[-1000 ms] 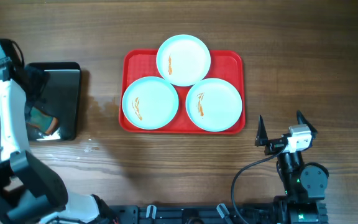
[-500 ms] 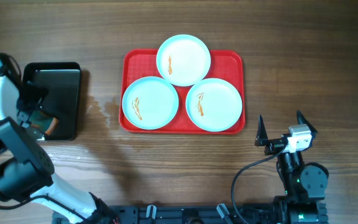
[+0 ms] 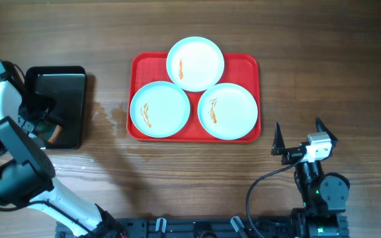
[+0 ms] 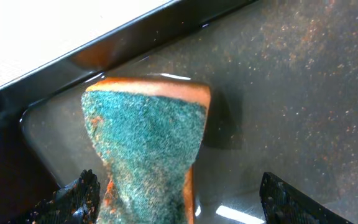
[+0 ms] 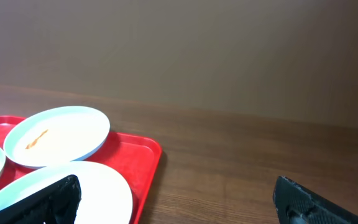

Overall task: Clean dirty plates on tray and stack at the side
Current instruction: 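Move the left gripper down to the green sponge in the black tray, then close the left gripper on the green sponge's narrow middle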

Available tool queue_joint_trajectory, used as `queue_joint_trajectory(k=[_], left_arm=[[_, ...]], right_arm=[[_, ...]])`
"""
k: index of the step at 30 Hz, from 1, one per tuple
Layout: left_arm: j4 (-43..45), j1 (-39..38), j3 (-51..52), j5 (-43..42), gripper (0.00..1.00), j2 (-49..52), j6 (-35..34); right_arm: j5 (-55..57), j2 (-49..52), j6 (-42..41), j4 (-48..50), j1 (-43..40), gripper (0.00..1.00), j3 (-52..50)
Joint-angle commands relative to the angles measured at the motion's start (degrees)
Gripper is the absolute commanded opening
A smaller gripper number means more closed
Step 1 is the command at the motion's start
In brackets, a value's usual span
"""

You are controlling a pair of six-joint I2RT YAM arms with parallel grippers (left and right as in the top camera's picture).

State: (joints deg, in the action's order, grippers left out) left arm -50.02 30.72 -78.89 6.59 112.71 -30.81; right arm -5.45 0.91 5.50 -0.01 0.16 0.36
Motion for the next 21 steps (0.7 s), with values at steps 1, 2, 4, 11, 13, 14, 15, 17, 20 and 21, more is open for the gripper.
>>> queue_joint_trajectory(k=[1, 2, 4, 11, 13, 14, 15, 17, 20, 21], left_arm=[[0.44, 0.04, 1.95, 2.89, 0.8, 0.57, 0.59], [0.37, 0.04, 2.32, 4.7, 0.8, 0.57, 0.52], [0.37, 0.07, 2.51, 5.51, 0.79, 0.57, 0.37], [0.46, 0.04, 2.51, 5.73, 0.78, 0.57, 0.39], [0.63, 0.04, 2.51, 5.7, 0.77, 0.57, 0.39], [1.03, 0.04, 2.56, 5.64, 0.77, 0.57, 0.39], [1.57, 0.04, 2.8, 5.18, 0.76, 0.57, 0.39], [2.99, 0.04, 3.74, 4.39, 0.76, 0.57, 0.42], [4.46, 0.04, 4.59, 4.39, 0.75, 0.57, 0.42], [4.85, 0.04, 4.72, 4.39, 0.77, 0.57, 0.42]], right_arm=[[0.74, -0.26, 0.48, 0.17, -0.31, 1.0, -0.07], [0.72, -0.26, 0.48, 0.17, -0.31, 1.0, -0.07], [0.72, -0.26, 0.5, 0.17, -0.31, 1.0, -0.07], [0.74, -0.26, 0.5, 0.17, -0.31, 1.0, -0.07], [0.72, -0.26, 0.5, 0.17, -0.31, 1.0, -0.07], [0.74, -0.26, 0.5, 0.17, -0.31, 1.0, -0.07], [0.74, -0.26, 0.5, 0.17, -0.31, 1.0, -0.07], [0.72, -0.26, 0.5, 0.17, -0.31, 1.0, -0.07], [0.72, -0.26, 0.5, 0.17, -0.31, 1.0, -0.07], [0.74, -0.26, 0.48, 0.15, -0.31, 1.0, -0.07]])
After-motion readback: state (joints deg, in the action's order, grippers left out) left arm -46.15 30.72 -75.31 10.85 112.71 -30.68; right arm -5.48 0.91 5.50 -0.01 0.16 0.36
